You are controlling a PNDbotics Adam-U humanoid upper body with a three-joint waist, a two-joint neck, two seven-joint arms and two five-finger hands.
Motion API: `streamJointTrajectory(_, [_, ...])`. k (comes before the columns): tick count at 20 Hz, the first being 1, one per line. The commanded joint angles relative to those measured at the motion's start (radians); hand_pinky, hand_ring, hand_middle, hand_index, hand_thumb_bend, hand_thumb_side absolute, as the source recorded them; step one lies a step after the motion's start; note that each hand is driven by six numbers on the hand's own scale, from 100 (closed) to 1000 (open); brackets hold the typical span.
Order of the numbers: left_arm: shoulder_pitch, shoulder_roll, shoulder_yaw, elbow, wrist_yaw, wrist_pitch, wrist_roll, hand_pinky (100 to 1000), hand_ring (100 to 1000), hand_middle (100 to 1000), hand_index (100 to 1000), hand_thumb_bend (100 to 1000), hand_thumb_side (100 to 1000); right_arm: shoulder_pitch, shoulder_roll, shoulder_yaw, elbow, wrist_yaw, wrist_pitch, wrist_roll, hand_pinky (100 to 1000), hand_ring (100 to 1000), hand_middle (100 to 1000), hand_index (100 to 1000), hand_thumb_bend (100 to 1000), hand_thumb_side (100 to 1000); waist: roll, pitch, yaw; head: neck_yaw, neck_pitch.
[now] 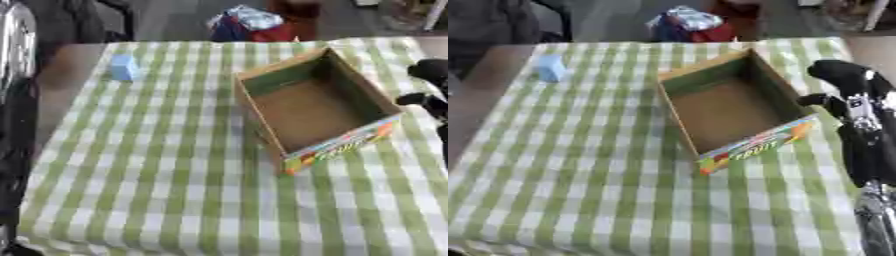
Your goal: Pick up objects on the table and place them in the box.
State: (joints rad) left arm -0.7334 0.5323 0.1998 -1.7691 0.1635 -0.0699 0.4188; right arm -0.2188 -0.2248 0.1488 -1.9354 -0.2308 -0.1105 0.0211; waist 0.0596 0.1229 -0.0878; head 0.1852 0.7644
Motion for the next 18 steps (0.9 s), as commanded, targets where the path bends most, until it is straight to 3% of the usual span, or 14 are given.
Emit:
streamJointTrajectory(1, [-0.093,0.101,0.025,0.201,0.031,0.025,0.043,699,613,608,787,100,683,-0.006,-0.017,0.002,-0.015,0.003,-0.001,0.005,592,823,722,691,100,548,-0.002,-0.016,-0.004,0.008,0.001])
streamJointTrajectory(5, [-0.218,0.188,0.01,0.539,0.065,0.05,0.05,690,596,592,781,100,696,-0.004,-0.02,0.006,-0.014,0.002,0.0,0.009,591,823,722,691,100,547,0.002,-0.019,-0.015,0.014,0.003])
streamJointTrajectory(8, [-0.256,0.214,-0.005,0.691,0.066,0.031,0.048,682,576,575,775,100,701,-0.003,-0.021,0.007,-0.014,0.002,0.0,0.01,591,823,722,691,100,547,0.005,-0.019,-0.021,0.017,0.003])
streamJointTrajectory(10, [-0.302,0.234,-0.031,0.887,0.005,0.078,0.055,681,569,569,775,100,701,-0.002,-0.025,0.01,-0.013,0.002,0.001,0.012,591,823,722,691,100,547,0.009,-0.021,-0.03,0.021,0.004])
streamJointTrajectory(13, [-0.348,0.23,-0.063,1.101,-0.112,0.103,0.056,682,567,568,781,100,686,0.0,-0.029,0.012,-0.013,0.004,0.001,0.014,591,823,722,691,100,546,0.013,-0.022,-0.035,0.026,0.005])
streamJointTrajectory(18, [-0.353,0.224,-0.097,1.249,-0.333,0.132,0.042,689,575,578,789,100,669,-0.001,-0.032,0.016,-0.014,0.004,0.001,0.018,590,824,722,690,100,546,0.017,-0.017,-0.041,0.028,0.006])
